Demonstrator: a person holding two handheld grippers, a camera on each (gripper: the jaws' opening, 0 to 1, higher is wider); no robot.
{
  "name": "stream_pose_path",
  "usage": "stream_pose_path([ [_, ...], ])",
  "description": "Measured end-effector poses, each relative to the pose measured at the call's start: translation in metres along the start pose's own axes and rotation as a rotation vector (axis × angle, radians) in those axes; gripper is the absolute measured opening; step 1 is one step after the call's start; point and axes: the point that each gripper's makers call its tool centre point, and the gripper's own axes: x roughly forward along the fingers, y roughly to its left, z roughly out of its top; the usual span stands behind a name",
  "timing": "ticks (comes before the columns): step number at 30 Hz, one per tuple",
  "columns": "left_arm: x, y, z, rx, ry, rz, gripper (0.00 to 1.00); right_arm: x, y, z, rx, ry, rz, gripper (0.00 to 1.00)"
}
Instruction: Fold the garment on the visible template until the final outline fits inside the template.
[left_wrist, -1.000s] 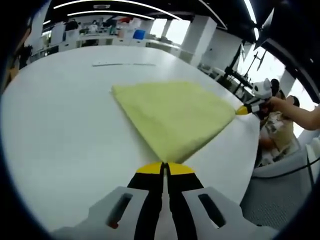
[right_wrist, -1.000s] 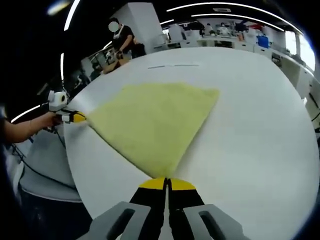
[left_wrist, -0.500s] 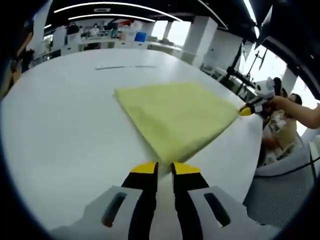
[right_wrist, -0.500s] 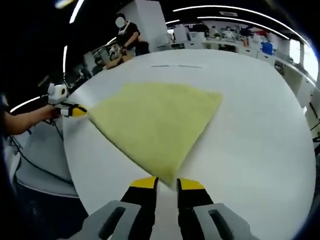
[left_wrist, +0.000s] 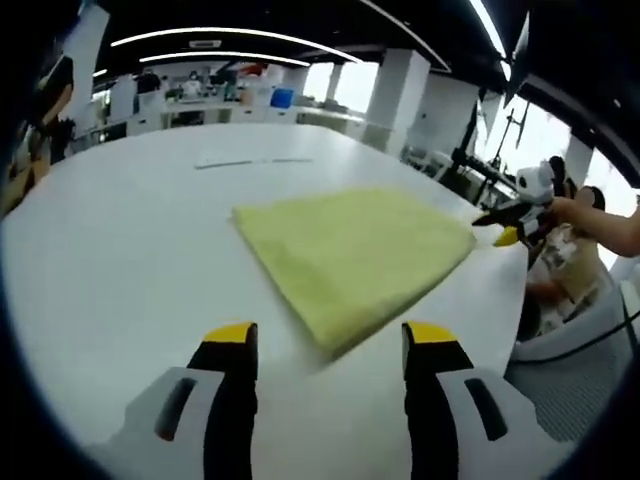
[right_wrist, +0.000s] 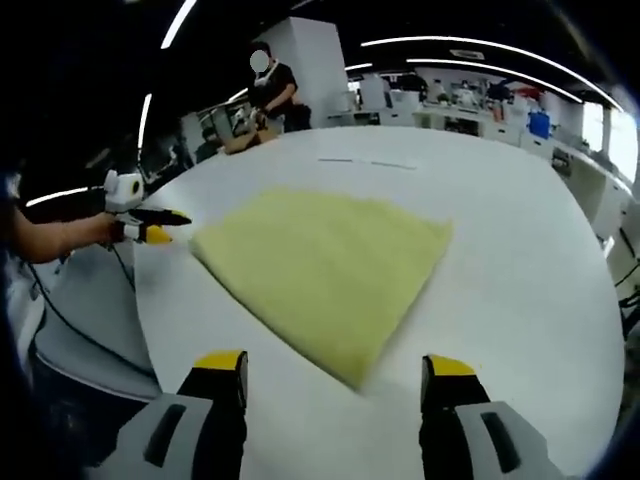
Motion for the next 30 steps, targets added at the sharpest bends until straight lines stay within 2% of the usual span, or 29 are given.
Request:
stream_pose_path([
  [10, -0.011, -0.009, 0.006, 0.009, -0.023, 0.011, 0.84, -0.016, 0.012, 0.012, 0.013, -0.103, -0.017, 0.88],
  [15, -0.017, -0.019, 0.007, -0.012, -0.027, 0.005, 0.87, -0.024, 0.024, 0.019, -0.002, -0.145, -0.01, 0.99],
  [20, -0.02, -0.026, 0.006, -0.035, -0.041, 0.008, 0.93, -0.029, 0.03, 0.024, 0.011, -0.18, -0.01, 0.99],
  [25, -0.022, -0.027, 0.003, -0.05, -0.04, 0.01, 0.97, -0.031, 0.04, 0.021, -0.032, -0.159, -0.013, 0.99],
  [30, -0.028, -0.024, 0.001, -0.031, -0.036, 0.017, 0.99, -0.033, 0.046, 0.022, -0.053, -0.163, -0.003, 0.99],
])
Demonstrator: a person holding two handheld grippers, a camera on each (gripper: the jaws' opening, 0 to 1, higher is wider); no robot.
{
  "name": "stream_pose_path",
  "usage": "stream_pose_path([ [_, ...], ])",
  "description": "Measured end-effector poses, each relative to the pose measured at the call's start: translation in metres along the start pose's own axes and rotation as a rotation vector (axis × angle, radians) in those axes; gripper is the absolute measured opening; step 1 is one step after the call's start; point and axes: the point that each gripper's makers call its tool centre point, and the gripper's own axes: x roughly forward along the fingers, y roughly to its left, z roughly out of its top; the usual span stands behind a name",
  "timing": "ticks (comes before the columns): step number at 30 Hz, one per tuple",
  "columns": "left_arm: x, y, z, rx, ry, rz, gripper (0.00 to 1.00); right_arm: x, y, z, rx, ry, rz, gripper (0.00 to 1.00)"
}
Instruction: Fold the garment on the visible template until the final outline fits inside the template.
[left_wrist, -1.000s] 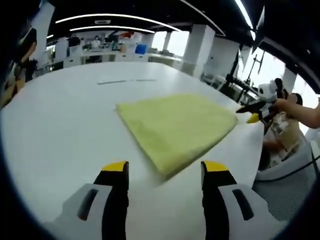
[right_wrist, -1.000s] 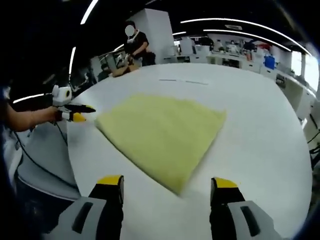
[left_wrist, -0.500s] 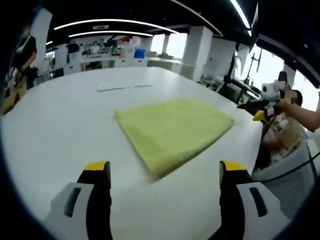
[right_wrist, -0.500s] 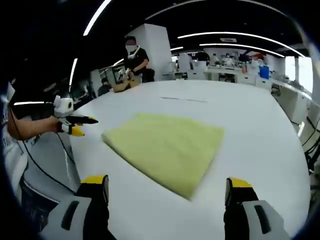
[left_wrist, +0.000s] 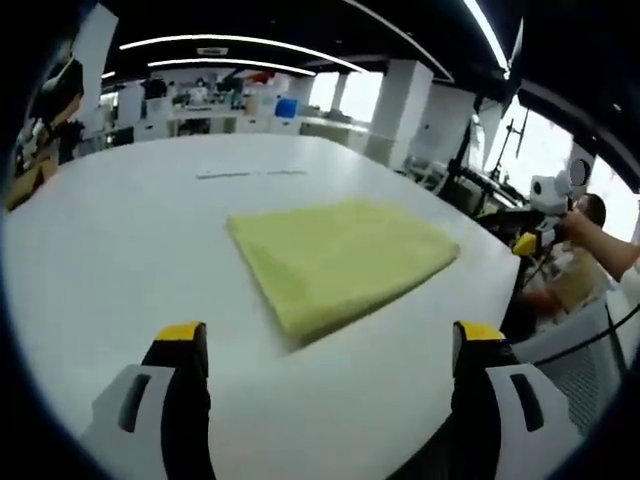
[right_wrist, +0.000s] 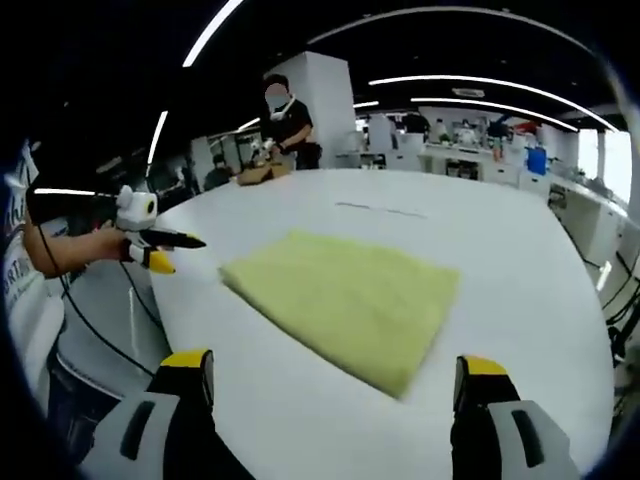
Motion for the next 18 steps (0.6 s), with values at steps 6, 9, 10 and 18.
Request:
stream_pose_path([
  [6, -0.0068, 0.0061, 0.0007, 0.038, 0.008, 0.016, 0.99, -0.0048, -0.0054, 0.0021, 0.005, -0.023, -0.024, 0.98],
  [9, -0.0074, 0.0061, -0.0003, 0.051, 0.02, 0.013, 0.99, -0.0064, -0.0067, 0.0001, 0.006, -0.019, -0.032, 0.98],
  [10, -0.007, 0.0074, -0.0004, 0.053, 0.021, 0.017, 0.99, -0.0065, -0.0069, 0.0, 0.006, -0.019, -0.033, 0.98],
  [18, -0.0034, 0.0001, -0.0002, 0.074, 0.034, 0.0, 0.99, -0.0021, -0.0023, -0.0062, 0.011, -0.011, -0.025, 0.97],
])
